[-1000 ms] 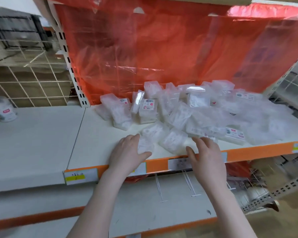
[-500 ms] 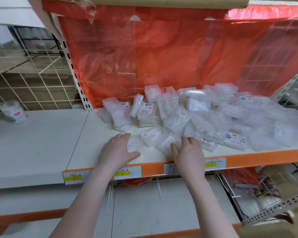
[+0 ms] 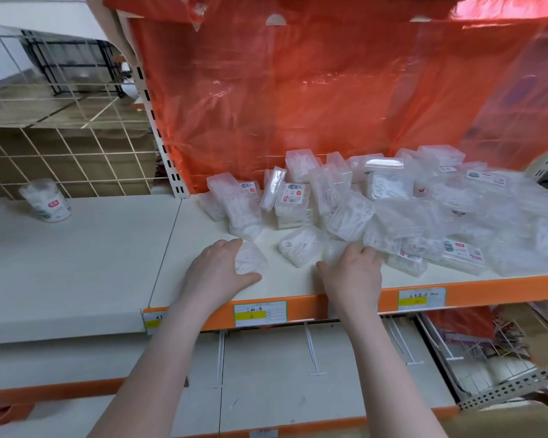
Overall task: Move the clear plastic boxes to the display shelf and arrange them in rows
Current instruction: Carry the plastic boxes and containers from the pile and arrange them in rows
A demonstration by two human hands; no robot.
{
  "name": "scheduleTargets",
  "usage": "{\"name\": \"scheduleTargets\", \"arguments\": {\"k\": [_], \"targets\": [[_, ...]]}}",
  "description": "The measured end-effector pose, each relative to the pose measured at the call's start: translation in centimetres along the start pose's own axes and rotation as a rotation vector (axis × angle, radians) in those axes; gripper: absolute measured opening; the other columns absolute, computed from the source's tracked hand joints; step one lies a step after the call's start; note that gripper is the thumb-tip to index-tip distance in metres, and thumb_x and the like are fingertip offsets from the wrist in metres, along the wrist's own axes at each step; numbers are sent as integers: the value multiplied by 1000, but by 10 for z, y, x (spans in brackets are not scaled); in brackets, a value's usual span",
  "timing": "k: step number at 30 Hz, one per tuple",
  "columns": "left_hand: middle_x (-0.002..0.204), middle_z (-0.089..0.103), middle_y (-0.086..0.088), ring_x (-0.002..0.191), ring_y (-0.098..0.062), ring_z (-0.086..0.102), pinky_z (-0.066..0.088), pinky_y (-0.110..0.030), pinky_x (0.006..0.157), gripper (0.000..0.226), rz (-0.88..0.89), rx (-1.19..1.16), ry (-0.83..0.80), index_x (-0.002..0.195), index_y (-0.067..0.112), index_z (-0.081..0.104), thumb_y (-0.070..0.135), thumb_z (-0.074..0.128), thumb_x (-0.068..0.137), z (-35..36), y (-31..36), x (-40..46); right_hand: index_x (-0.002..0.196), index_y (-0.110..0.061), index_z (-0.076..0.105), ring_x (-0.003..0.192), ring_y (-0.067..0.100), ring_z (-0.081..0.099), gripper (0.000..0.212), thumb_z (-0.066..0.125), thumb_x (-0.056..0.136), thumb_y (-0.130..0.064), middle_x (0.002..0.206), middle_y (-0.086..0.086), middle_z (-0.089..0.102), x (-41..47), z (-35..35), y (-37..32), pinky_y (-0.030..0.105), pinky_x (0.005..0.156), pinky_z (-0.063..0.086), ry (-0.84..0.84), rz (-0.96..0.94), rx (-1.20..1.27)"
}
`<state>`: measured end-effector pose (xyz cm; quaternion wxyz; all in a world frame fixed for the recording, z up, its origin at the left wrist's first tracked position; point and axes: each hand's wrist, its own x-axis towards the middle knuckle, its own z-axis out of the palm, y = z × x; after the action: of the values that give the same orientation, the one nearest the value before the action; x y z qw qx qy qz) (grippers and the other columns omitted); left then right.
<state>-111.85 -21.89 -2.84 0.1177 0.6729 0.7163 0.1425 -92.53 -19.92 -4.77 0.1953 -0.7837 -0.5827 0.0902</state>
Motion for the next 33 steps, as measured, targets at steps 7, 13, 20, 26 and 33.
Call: {"name": "scheduleTargets", "arguments": {"k": [7, 13, 20, 26, 33], "targets": [[139, 46, 0, 126, -19, 42, 36, -28, 95, 74, -3, -14, 26, 142, 20, 38, 49, 66, 80, -8, -4, 2, 119, -3, 40, 115, 33, 42, 49, 60, 85, -33, 121, 16, 46, 0, -14, 3, 35, 87, 37, -137, -24, 41], [138, 47, 0, 125, -19, 43, 36, -29, 96, 73, -12, -38, 53, 141, 22, 39, 48, 67, 79, -16, 0, -2, 107, -3, 48, 109, 31, 44, 38, 60, 81, -28, 113, 14, 48, -2, -26, 2, 34, 84, 37, -159, -81, 97], [137, 48, -1, 125, -19, 44, 36, -29, 95, 71, -36, -62, 95, 139, 22, 41, 43, 70, 77, -20, 10, -18, 95, -7, 47, 99, 30, 46, 29, 61, 74, -21, 95, 6, 43, -8, -40, 11, 32, 74, 36, -162, -204, 122], [134, 50, -1, 123, -21, 45, 36, -29, 94, 66, -87, -53, 129, 135, 21, 46, 40, 71, 76, -18, 21, -37, 120, -6, 47, 109, 30, 43, 47, 62, 78, -22, 112, 11, 48, -15, -51, 22, 34, 83, 38, -165, -307, 146], [122, 55, -4, 113, -23, 50, 36, -28, 81, 60, -166, -47, 197, 127, 18, 52, 37, 73, 74, -17, 30, -64, 130, -6, 43, 115, 29, 41, 55, 61, 81, -26, 118, 12, 49, -22, -54, 35, 31, 87, 33, -160, -448, 203]]}}
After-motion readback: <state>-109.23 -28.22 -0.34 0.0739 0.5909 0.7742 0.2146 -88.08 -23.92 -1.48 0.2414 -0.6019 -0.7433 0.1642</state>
